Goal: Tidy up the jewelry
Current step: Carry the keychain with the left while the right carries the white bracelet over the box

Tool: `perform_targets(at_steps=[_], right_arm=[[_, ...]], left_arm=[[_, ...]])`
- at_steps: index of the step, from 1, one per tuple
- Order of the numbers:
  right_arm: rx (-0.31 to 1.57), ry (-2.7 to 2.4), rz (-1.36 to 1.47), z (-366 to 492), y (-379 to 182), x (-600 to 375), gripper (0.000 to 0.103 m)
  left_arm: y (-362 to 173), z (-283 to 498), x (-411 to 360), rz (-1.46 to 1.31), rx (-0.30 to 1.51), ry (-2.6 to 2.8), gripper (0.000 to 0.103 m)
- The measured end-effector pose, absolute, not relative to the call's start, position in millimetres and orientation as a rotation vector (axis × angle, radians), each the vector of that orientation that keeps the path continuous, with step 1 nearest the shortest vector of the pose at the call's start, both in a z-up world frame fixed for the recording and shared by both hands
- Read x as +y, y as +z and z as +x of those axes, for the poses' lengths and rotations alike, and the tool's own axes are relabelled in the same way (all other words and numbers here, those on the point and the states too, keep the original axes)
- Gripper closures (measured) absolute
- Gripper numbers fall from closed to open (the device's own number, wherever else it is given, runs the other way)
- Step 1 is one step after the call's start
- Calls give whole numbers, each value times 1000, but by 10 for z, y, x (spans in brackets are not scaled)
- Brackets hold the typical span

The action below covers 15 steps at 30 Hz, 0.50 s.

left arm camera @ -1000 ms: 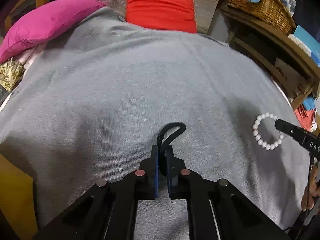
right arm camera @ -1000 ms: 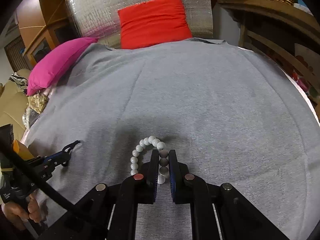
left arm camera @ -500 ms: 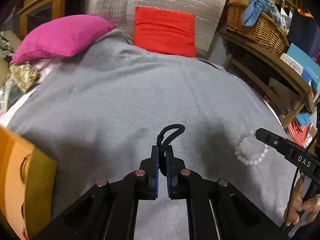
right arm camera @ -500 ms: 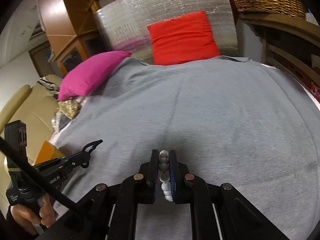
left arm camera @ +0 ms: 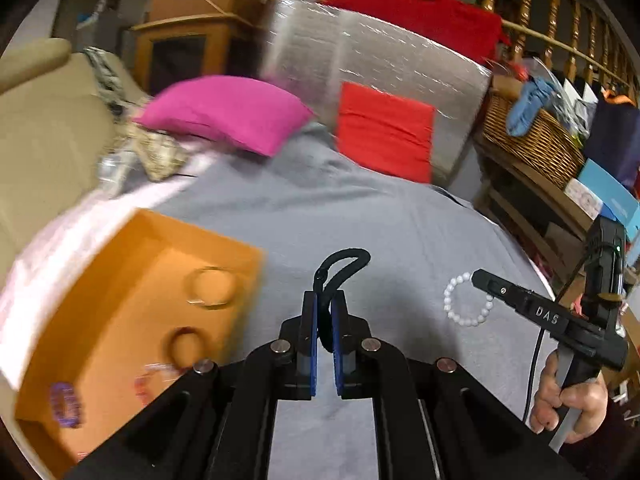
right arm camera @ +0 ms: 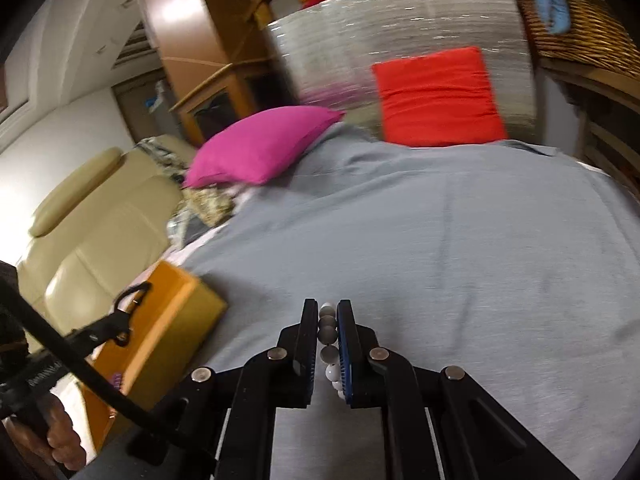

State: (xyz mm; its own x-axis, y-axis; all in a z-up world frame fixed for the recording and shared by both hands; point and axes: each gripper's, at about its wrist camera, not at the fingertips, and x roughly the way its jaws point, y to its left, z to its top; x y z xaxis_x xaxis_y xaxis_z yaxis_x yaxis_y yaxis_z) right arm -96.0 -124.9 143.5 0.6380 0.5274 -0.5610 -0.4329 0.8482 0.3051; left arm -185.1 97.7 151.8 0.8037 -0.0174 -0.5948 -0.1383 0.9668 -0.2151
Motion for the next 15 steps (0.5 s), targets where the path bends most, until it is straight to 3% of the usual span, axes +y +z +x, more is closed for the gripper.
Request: perform_targets(at_steps=[8,15], right_arm=[[668,775,84,-1224,1803,-100,92],[744,901,1,-1298,1713,861,92]], left_arm=[[1351,-2458,1939,-359,662,271,96],[1031,-2574,2332,-429,726,355,96]])
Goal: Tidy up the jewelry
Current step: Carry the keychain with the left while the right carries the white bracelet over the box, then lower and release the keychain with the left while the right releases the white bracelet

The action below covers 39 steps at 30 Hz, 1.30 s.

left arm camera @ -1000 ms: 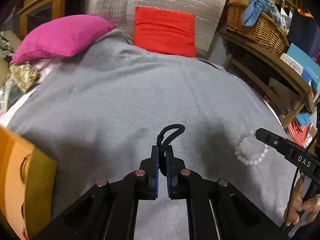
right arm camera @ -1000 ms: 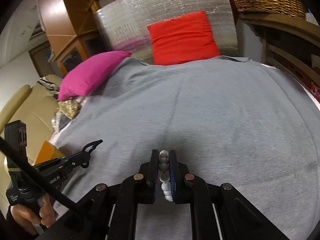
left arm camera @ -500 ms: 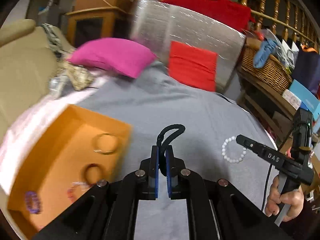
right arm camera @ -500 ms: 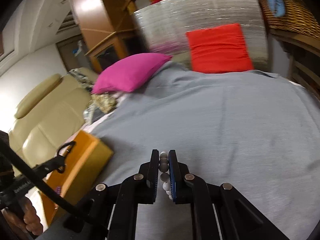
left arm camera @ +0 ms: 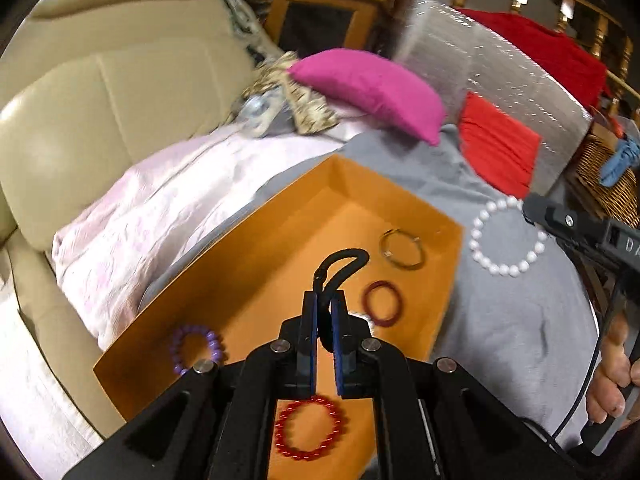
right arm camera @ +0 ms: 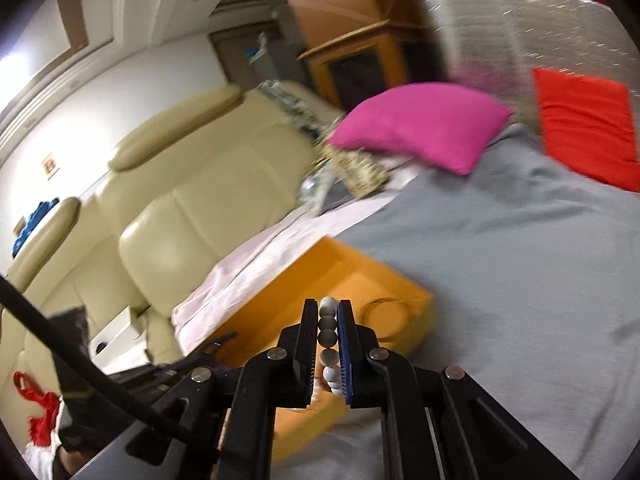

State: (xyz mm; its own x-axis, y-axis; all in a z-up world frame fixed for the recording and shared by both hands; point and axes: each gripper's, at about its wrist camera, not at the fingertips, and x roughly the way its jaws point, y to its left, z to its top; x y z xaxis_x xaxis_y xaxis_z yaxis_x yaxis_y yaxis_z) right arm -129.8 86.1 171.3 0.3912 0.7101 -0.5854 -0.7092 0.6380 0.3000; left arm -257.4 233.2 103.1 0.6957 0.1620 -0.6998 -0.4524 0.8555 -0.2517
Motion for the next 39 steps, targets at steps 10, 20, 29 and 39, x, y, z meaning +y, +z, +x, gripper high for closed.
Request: perform_targets(at_steps=[10,20,29,39], right_arm=[[825,951,-50,-1262,1417,1478,92],[894,946,-119,-1087,1144,1856,92],[985,897,-153,-803,855,2036,92],[988,871,-157,-630,784,2061,92]], left_arm=[[918,-2590,2540,-399,740,426,96],[763,-2434,2590,-361,787,470,96],[506,-2182,2634,-307,897,499,96],[320,-2004,2652,-284,964,491,96]])
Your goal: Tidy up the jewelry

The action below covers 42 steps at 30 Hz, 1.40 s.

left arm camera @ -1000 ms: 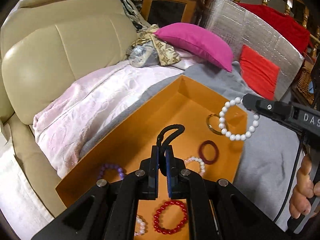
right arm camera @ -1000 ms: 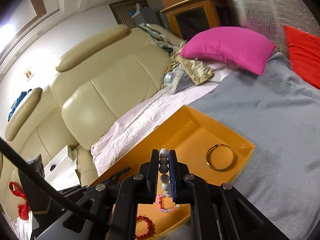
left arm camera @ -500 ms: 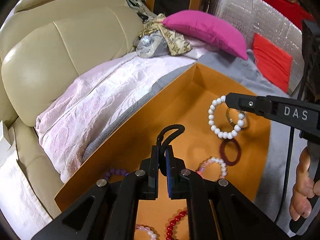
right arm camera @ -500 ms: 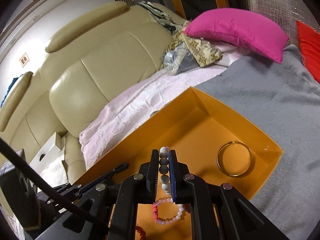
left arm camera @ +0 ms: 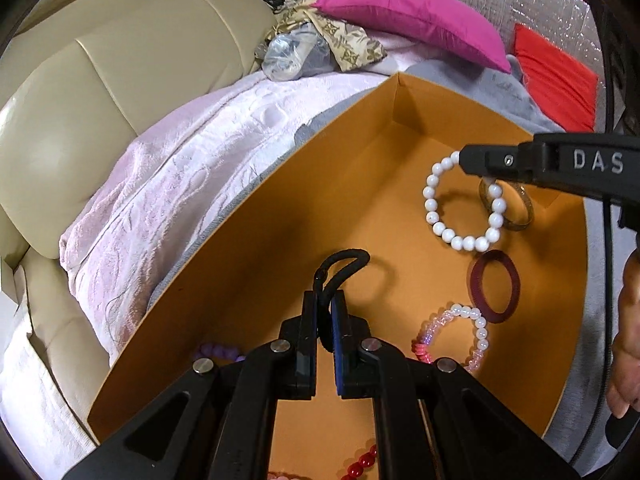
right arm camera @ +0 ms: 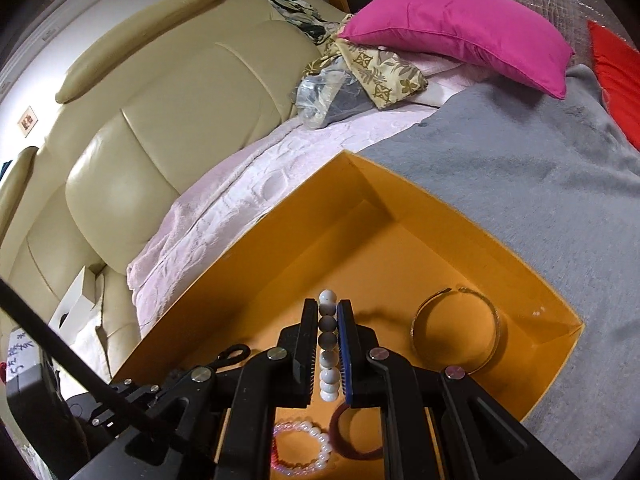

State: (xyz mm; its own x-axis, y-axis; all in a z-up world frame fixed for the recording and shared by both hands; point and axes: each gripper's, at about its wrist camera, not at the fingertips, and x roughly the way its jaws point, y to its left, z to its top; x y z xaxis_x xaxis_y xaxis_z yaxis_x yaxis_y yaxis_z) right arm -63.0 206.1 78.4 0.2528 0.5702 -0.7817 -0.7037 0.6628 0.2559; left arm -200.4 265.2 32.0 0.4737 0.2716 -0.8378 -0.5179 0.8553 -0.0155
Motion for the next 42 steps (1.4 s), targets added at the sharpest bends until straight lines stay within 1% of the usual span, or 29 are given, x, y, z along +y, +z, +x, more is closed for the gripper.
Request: perform_targets(at_steps=[8,9,11,12,13,14,19,20,22,24,25,26,27,30,34,40,41,42], right_arm=[[986,859,-134,-496,777,2025,92],[984,858,-132,-489,779,2019,92],[986,855,-122,-467,784,2001,92],[988,853,-113,-454,789,1991,92],[991,854,-99,-437,797,1975,92],[996,857,-85,-422,809,1959,92],[1005,846,-57,-403,887,1868,89],[1003,848,-58,-419,912,1839,87],[985,844,-82,-476,968,1783,79],[960,838,-116,-553,1045,1717,65],[944,837,-131,-600,1088,1675,59],[924,836,-148,-658,1141,1627,48],[904,835,-165,-714,1190,1580,42],[843,841,-223,-919,1368,1429,41],[766,851,-307,-1248,1624,1188,41],[670,855,-352,-1773,2045,737,37],[656,856,-356,-1874,2117,658,37],[644,857,-358,-1964,2177,593,37]], left_arm=[[198,-1864,2698,-271,1018,508,95],[189,-1850,2698,-265,1024,515,90],[189,-1831,2701,-256,1029,537,76],[191,-1822,2711,-256,1030,544,60],[194,-1816,2717,-256,1031,557,48],[201,-1814,2717,-249,1029,566,46],[234,-1795,2692,-223,1045,606,44],[267,-1812,2688,-224,1033,614,44],[348,-1857,2668,-231,1005,631,42],[457,-1931,2652,-243,969,649,41],[516,-1974,2633,-243,954,662,41],[566,-2013,2626,-241,944,673,40],[620,-2033,2604,-238,935,686,40],[824,-2147,2541,-231,889,718,32],[1182,-2384,2353,-216,812,753,32],[1716,-2749,2089,-188,714,798,31],[1818,-2830,2026,-178,692,805,30],[1915,-2901,1971,-170,671,809,27]])
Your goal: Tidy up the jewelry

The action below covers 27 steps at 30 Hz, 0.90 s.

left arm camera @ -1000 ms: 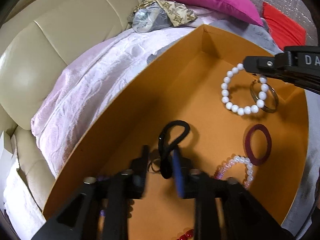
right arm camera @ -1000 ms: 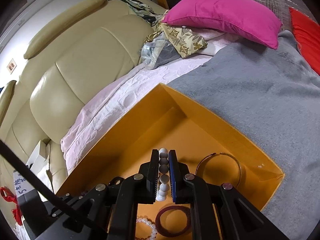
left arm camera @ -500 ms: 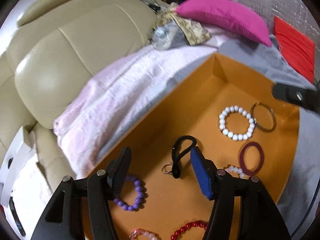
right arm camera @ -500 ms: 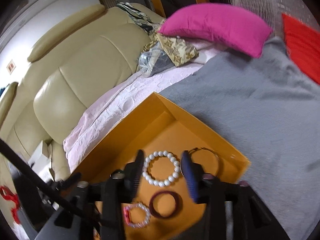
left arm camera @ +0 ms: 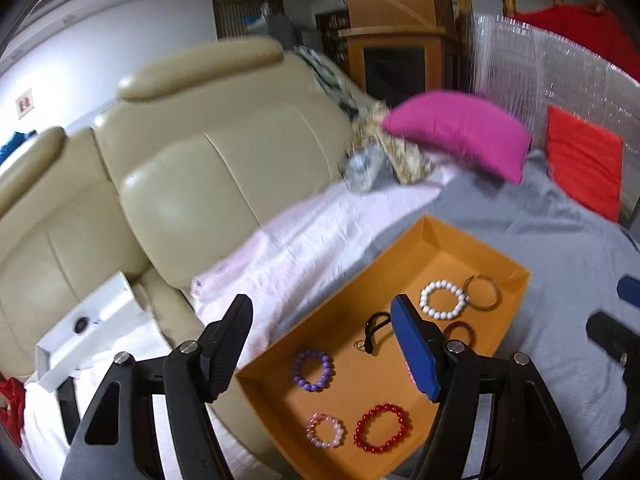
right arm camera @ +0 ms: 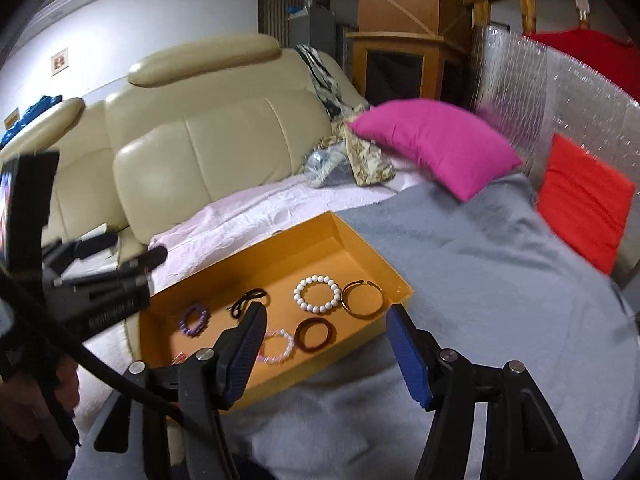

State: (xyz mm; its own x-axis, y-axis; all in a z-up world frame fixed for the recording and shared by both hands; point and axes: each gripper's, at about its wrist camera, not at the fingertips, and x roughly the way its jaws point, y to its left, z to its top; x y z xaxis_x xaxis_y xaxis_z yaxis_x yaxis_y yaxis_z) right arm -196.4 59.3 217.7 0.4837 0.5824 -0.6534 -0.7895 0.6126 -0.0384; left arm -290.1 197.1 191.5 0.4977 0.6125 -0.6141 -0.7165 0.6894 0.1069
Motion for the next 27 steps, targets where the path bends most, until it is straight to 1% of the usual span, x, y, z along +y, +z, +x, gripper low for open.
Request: perform_targets(at_steps=[1,2,6,10,12,14,18,22,27], right_arm=[[632,857,-358,-2059,2242,520,37],[618,853,-354,-2164,2315,435,36],[569,856,-326,-2528,2572,119,35],[530,844,-286,-2865,2836,-189,33],[524,838,-262,-3015,2942,-319,29],[546,815,-247,-3140,2988,-405,27],[586,794,-253,-3264,2950,-425,27],[627,804,-231,-3239,2874,-338,27],[638,822,-193,-3198,2822,-287,27]], left_arm=[[2024,-2987,1895,-159,646,811,20],[2102,-3070,1815,-149,623,812,17],[2431,-3377,1428,-59,536,822,11],[2713,-3639,1156,-30,521,794,11],[2805,-3763,1061,-23,507,789,11],[2879,-3891,964,-6,496,784,10],[2926,-4047,827,49,498,803,9],[2925,-4038,797,73,529,819,9],[2971,-4045,767,78,522,832,9]])
